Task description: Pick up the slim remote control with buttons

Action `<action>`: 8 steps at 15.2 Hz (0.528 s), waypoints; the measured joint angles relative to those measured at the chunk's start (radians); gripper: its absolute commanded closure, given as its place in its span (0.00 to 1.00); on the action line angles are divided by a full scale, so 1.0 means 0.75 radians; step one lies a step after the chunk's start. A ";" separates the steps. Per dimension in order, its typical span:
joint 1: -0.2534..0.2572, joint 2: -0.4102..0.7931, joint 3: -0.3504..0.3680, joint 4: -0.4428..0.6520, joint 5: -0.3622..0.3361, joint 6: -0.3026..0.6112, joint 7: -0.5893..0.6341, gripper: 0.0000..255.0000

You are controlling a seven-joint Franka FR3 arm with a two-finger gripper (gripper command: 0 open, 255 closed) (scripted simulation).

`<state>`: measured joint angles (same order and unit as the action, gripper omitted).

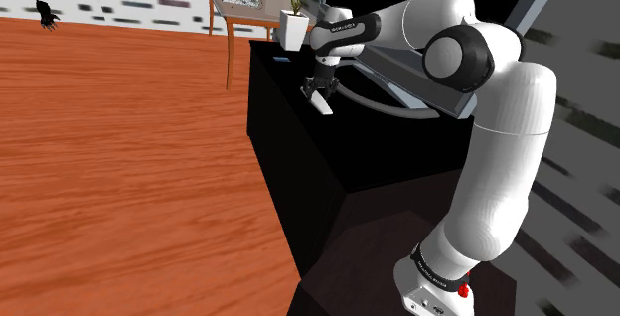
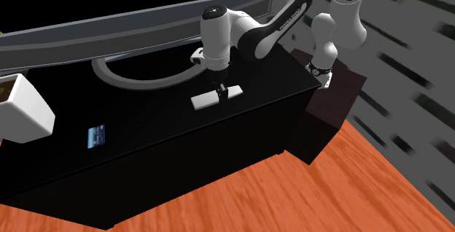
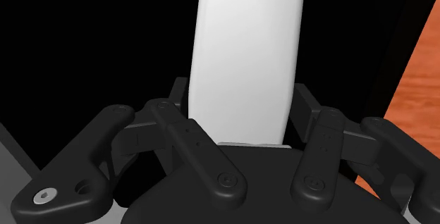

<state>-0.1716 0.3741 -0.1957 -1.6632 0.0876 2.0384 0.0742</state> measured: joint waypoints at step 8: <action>0.002 -0.034 -0.004 0.075 -0.010 -0.109 0.008 1.00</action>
<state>-0.1705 0.3486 -0.1984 -1.6069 0.0805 1.9567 0.0802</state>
